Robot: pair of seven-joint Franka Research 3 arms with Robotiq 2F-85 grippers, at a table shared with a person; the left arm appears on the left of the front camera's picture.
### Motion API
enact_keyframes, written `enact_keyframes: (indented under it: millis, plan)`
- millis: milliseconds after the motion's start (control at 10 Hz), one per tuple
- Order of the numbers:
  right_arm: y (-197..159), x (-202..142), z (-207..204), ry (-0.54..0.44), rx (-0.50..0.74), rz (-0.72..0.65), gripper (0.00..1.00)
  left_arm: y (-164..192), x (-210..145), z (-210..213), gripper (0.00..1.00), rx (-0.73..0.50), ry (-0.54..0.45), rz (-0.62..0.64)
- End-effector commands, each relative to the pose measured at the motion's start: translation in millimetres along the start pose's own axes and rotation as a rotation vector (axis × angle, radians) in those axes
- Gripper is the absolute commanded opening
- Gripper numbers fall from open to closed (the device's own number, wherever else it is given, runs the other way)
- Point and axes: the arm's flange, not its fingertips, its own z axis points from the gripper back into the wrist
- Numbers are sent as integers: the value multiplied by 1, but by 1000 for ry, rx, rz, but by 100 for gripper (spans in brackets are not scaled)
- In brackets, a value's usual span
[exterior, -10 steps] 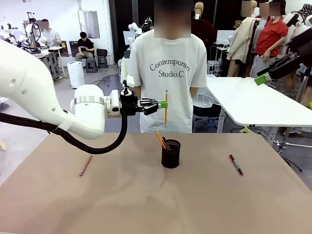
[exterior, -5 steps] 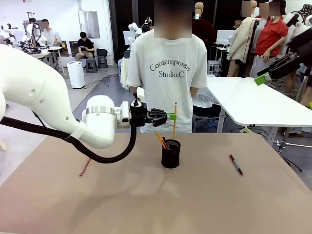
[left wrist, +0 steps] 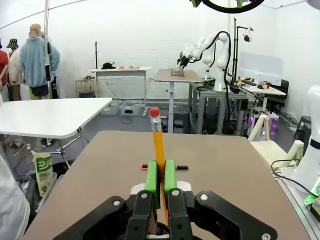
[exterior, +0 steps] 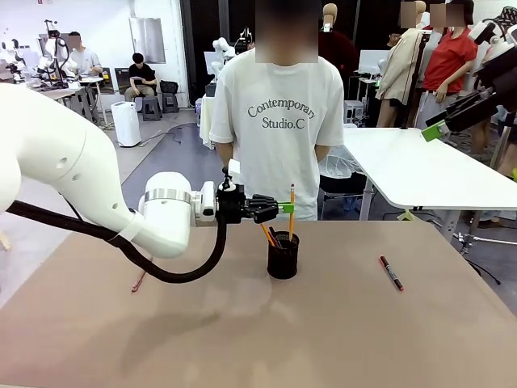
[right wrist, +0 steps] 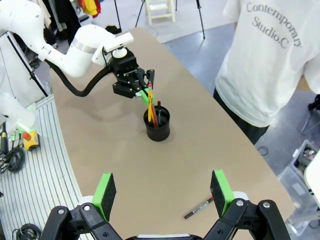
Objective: Place the pens into the pen holder.
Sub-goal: Pick up a writing instrument from the table and place it into the Pen holder.
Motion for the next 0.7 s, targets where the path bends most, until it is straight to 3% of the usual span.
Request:
enact_keyframes:
  millis: [0,200,600]
  plan:
    - [1,1,-1,-12,3,5,100,1,7,-1,0,7,3,-25]
    - [1,1,-1,-12,3,5,100,1,2,-1,0,1,0,-5]
    - [1,1,-1,-12,3,5,100,12,-19,-4,0,-6,-1,-79]
